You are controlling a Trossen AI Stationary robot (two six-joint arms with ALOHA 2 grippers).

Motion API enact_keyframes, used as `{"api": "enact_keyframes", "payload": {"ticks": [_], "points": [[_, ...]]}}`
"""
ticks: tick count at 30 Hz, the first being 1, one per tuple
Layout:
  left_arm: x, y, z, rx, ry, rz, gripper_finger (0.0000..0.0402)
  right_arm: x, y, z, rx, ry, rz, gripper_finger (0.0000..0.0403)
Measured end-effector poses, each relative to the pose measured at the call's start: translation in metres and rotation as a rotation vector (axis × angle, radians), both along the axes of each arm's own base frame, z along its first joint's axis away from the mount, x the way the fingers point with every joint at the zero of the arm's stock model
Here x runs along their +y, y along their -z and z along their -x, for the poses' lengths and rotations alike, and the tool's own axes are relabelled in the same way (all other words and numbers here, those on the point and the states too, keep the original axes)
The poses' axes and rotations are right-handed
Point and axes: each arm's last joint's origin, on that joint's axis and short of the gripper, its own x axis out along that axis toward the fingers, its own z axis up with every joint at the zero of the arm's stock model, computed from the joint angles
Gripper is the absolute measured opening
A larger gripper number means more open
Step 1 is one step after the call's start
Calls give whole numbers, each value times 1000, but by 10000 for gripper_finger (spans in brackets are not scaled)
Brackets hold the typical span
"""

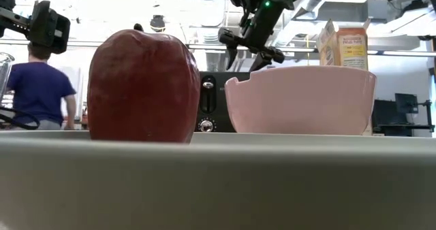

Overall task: Arrange a breakfast setting
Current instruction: Put the brown bread to the right of the apple on the gray plate

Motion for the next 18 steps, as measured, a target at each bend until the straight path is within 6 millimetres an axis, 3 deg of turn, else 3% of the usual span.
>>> {"api": "enact_keyframes", "payload": {"ticks": [18], "points": [[0, 0, 0, 0, 0, 0, 339, 12, 7, 3, 86, -20, -49, 322]]}}
